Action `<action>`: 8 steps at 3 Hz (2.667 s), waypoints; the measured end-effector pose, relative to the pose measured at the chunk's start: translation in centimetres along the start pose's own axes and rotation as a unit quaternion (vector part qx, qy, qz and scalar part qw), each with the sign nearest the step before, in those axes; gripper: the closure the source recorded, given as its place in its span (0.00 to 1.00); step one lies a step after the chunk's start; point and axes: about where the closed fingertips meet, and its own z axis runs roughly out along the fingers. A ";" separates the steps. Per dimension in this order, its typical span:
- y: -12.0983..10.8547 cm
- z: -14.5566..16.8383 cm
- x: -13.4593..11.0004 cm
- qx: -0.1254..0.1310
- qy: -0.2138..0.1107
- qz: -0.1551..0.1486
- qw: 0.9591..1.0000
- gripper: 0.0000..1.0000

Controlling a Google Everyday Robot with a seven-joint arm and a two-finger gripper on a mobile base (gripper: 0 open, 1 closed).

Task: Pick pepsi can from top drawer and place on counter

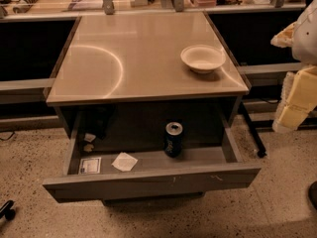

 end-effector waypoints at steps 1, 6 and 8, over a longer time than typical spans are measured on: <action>0.0 0.0 0.0 0.000 0.000 0.000 1.000 0.00; 0.6 18.4 -4.3 -0.028 -0.149 0.059 0.987 1.00; 3.2 24.8 -6.1 -0.071 -0.163 0.077 0.981 1.00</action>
Offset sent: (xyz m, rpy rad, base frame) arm 0.0041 0.0013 -0.0072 0.0285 -0.0123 0.0074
